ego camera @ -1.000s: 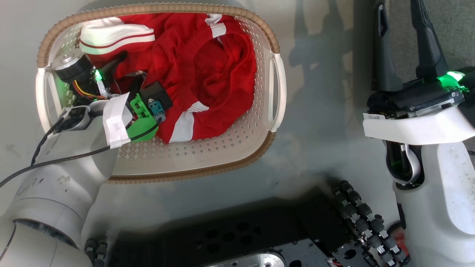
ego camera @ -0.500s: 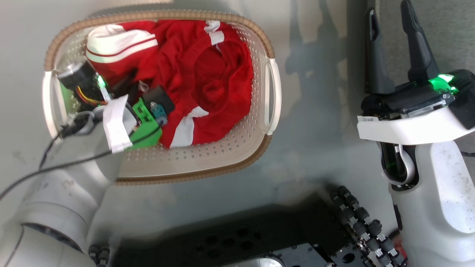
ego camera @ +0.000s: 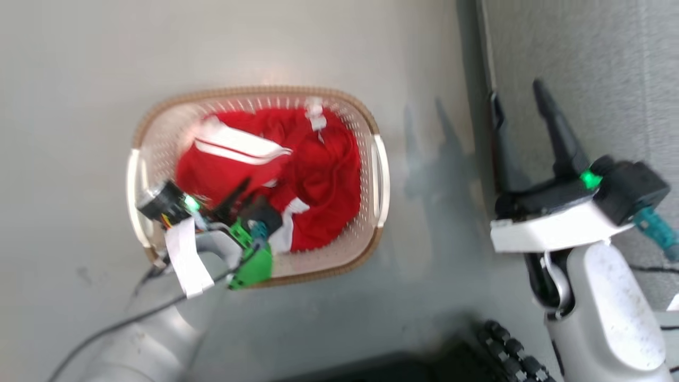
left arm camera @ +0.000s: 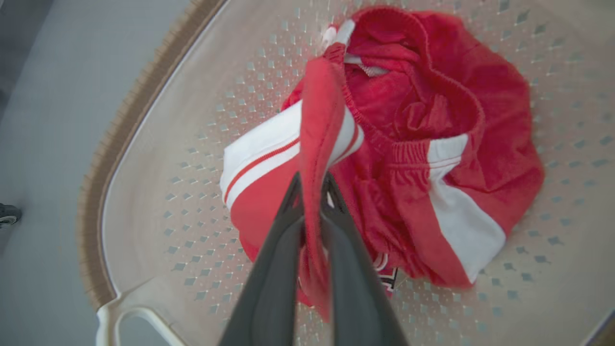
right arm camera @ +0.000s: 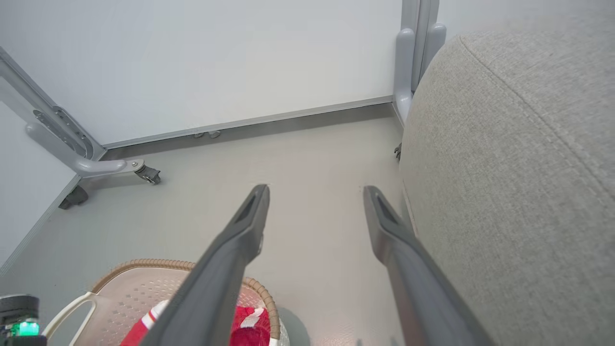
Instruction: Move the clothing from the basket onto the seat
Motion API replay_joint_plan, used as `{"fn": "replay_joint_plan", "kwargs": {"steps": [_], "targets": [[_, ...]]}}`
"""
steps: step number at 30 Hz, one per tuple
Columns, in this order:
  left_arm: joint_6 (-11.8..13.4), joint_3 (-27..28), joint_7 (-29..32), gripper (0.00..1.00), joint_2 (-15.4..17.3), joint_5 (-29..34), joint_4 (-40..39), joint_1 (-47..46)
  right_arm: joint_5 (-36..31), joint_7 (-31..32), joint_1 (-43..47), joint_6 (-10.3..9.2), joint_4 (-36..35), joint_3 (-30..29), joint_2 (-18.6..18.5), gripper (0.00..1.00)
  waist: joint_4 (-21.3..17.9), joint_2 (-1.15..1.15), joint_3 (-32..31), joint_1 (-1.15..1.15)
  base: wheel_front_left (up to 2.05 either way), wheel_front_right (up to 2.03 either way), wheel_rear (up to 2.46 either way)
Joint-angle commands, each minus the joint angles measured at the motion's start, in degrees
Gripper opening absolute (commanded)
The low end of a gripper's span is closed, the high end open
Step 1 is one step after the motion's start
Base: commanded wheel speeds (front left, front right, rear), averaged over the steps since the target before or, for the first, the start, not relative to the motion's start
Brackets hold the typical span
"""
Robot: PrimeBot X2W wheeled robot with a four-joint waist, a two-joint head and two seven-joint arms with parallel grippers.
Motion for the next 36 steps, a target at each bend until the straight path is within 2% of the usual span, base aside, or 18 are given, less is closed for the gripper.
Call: {"fn": "replay_joint_plan", "kwargs": {"steps": [1,3,8,15,21,28,36], "targets": [[-0.41,0.4,-0.28,0.0,-0.51,-1.39,-3.42,3.03,-0.67,-0.14,2.1,-0.02,0.62,0.3,-0.21,1.0,2.6,0.0,-12.56,0.0,0.0,0.0,0.0],[-0.64,1.22,-0.26,0.0,0.34,-3.54,-8.43,6.73,-1.33,-0.14,3.93,-0.02,1.43,0.68,-0.22,1.0,3.17,0.0,-16.3,0.0,0.0,0.0,0.0],[0.7,3.01,-0.28,0.0,1.77,-7.55,-19.26,14.99,-2.5,-0.14,8.01,-0.02,2.85,1.06,-0.22,1.0,4.63,0.0,-24.54,0.0,0.0,0.0,0.0],[3.08,6.44,-0.29,0.0,2.16,-12.5,-32.86,25.55,-3.17,-0.14,14.01,-0.02,4.34,1.71,-0.21,1.0,6.27,0.0,-34.28,0.0,0.0,0.0,0.0],[4.41,9.51,-0.29,0.0,1.55,-14.53,-42.9,32.06,-2.55,-0.14,17.77,-0.02,5.0,2.8,-0.21,1.0,6.17,0.0,-39.87,0.0,0.0,0.0,0.0],[2.51,11.98,-0.29,0.0,1.5,-15.2,-51.8,35.58,-2.02,-0.14,20.85,-0.02,5.82,4.65,-0.2,1.0,6.12,0.0,-44.28,0.0,0.0,0.0,0.0],[-0.01,13.74,-0.29,0.0,0.58,-14.82,-58.46,33.96,-1.36,-0.14,21.83,-0.02,6.78,6.91,-0.2,1.0,6.15,0.0,-45.93,0.0,0.0,0.0,0.0]]}}
